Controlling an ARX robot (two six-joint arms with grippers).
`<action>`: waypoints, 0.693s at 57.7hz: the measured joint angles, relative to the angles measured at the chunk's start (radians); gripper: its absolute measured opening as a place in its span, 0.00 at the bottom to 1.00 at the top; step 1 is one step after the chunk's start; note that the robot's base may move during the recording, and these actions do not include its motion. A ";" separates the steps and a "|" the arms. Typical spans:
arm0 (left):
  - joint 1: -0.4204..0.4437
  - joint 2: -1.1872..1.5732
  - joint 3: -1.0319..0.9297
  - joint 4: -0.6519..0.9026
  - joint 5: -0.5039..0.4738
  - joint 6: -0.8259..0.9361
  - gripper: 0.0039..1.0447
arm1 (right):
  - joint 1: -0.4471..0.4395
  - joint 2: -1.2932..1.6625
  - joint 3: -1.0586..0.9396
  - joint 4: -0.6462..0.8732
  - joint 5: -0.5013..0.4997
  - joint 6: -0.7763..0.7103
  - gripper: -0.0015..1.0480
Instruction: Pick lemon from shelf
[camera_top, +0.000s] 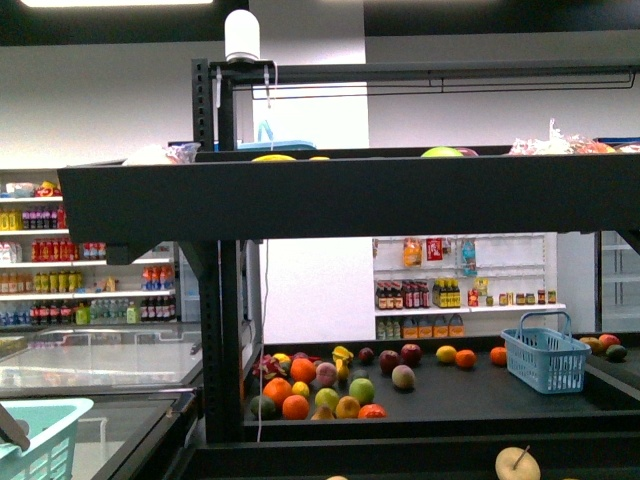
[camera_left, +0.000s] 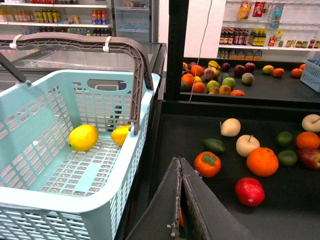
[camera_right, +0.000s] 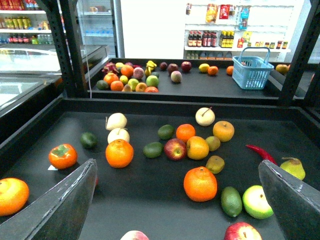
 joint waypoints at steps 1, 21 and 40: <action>0.000 -0.004 -0.004 0.001 0.000 0.000 0.02 | 0.000 0.000 0.000 0.000 0.000 0.000 0.93; 0.000 -0.049 -0.061 0.014 0.000 0.000 0.02 | 0.000 0.000 0.000 0.000 0.000 0.000 0.93; 0.000 -0.099 -0.116 0.021 0.000 0.000 0.02 | 0.000 0.000 0.000 0.000 0.000 0.000 0.93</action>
